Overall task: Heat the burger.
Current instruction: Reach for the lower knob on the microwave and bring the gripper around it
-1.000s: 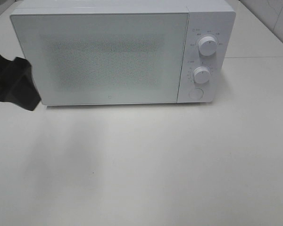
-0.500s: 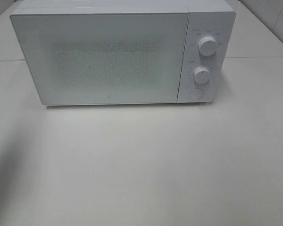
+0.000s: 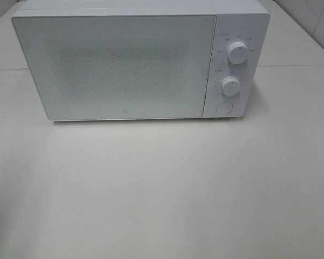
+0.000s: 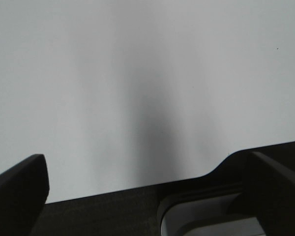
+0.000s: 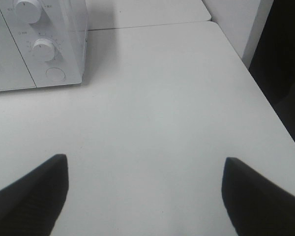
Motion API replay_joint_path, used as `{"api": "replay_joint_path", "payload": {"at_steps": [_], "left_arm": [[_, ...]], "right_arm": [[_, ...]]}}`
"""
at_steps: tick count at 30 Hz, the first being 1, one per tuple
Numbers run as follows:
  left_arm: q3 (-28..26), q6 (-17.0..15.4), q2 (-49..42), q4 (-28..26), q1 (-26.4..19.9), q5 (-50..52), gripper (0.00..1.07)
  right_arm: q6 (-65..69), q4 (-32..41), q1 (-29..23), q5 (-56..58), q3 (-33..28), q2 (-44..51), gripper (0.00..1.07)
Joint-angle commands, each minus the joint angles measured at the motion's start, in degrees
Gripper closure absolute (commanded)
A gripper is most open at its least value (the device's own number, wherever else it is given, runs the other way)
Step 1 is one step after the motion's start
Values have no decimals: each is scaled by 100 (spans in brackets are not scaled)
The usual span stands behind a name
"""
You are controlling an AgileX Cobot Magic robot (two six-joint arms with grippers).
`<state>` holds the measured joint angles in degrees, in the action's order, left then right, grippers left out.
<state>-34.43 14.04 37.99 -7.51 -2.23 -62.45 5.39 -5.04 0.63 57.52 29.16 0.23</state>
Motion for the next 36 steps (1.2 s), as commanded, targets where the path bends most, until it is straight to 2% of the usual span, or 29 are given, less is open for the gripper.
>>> {"api": "replay_joint_path", "payload": {"at_steps": [1, 3, 5, 6, 14, 17, 18, 20, 21, 23, 36], "left_arm": [[206, -40, -567, -11, -17, 46, 2], [407, -40, -1369, -17, -17, 40, 2], [458, -40, -1633, -17, -17, 97, 2], [504, -40, -2091, -29, -17, 201, 2], [533, -40, -3409, 103, -17, 223, 2], [533, -115, -3810, 166, -17, 223, 2], [544, -286, -4005, 292, -17, 235, 2], [544, -401, -3982, 355, -17, 235, 2], [544, -573, -3965, 481, -17, 246, 2], [544, -636, -3965, 516, -17, 246, 2], [544, -647, -3965, 504, 46, 252, 2]], "right_arm": [[17, -23, -17, -29, -34, 172, 32], [17, -23, -17, -29, -34, 172, 32], [17, -23, -17, -29, -34, 172, 32], [17, -23, -17, -29, -34, 172, 32], [17, -23, -17, -29, -34, 172, 32], [17, -23, -17, -29, -34, 172, 32], [17, -23, -17, -29, -34, 172, 32], [17, -23, -17, -29, -34, 172, 32], [17, -23, -17, -29, -34, 172, 32], [17, -23, -17, -29, -34, 172, 32], [17, -23, -17, -29, -34, 172, 32]]}}
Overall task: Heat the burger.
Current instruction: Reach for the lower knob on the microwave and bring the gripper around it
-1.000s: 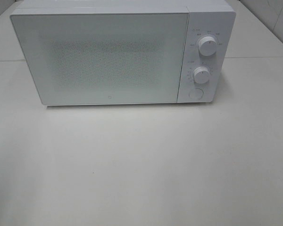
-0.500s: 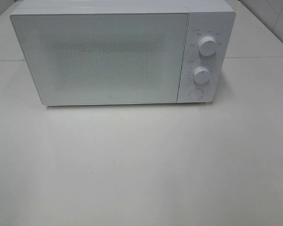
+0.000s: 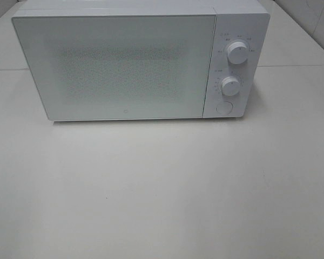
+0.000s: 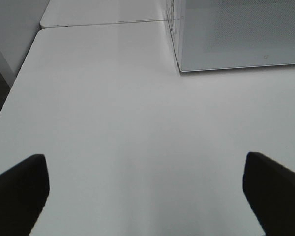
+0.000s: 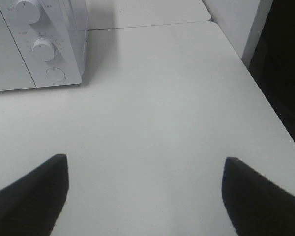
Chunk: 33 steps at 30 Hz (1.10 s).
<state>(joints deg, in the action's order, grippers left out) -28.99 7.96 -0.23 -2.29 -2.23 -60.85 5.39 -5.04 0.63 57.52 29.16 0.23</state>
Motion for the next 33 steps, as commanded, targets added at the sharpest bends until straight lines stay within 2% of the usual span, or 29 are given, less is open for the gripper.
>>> {"api": "replay_joint_path", "payload": {"at_steps": [1, 8, 33], "left_arm": [[0, -40, -143, -17, 46, 92, 2], [0, -40, -143, -34, 355, 92, 2], [0, -40, -115, -40, 361, 92, 2]], "right_arm": [[17, -23, -17, -29, -34, 172, 32], [17, -23, -17, -29, -34, 172, 32], [17, -29, -17, -34, -34, 172, 32]]}}
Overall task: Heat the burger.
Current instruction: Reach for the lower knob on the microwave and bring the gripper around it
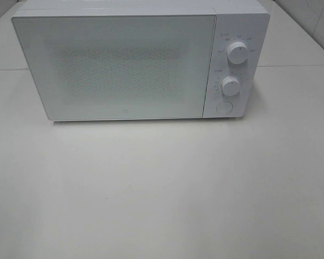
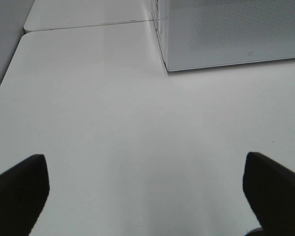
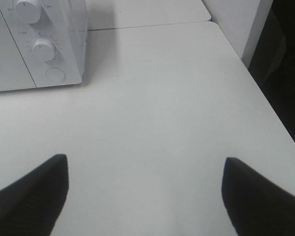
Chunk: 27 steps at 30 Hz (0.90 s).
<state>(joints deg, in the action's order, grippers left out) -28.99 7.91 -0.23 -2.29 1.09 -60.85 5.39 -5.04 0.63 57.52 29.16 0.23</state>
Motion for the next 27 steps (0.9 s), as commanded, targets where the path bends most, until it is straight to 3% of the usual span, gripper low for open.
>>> {"api": "replay_joint_path", "payload": {"at_steps": [1, 20, 23, 27], "left_arm": [[0, -34, -115, -40, 29, 92, 2], [0, -34, -115, -40, 29, 92, 2], [0, -34, -115, -40, 29, 92, 2], [0, -34, -115, -40, 29, 92, 2]], "right_arm": [[17, -29, -17, -34, -34, 172, 32], [-252, -34, -17, -229, 63, -6, 31], [-269, -23, -17, -814, 120, -332, 31], [-309, -109, -17, -2492, 74, -1026, 31]]}}
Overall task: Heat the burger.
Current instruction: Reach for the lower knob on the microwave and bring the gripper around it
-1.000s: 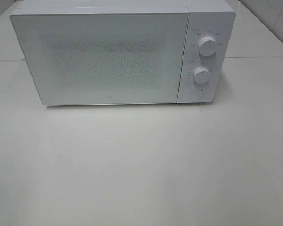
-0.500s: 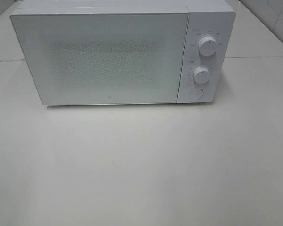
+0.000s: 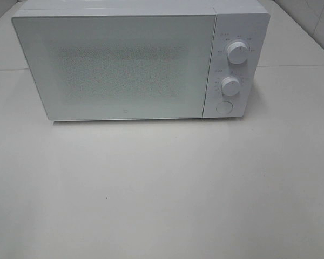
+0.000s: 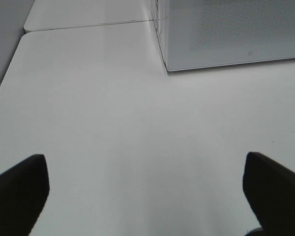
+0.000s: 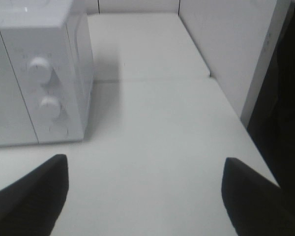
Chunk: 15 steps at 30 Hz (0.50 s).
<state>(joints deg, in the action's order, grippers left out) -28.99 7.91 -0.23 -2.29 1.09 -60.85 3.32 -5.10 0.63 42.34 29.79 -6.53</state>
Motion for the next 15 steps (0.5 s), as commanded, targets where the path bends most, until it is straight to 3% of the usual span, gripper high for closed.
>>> {"api": "replay_joint_path", "payload": {"at_steps": [1, 7, 15], "left_arm": [[0, -34, -115, -40, 29, 92, 2], [0, -34, -115, -40, 29, 92, 2], [0, -34, -115, -40, 29, 92, 2]], "right_arm": [[-103, -132, -17, -1455, -29, -688, 31], [-195, -229, -17, -2618, -246, -1364, 31], [-246, -372, -17, -5707, -1054, -2762, 31]]}}
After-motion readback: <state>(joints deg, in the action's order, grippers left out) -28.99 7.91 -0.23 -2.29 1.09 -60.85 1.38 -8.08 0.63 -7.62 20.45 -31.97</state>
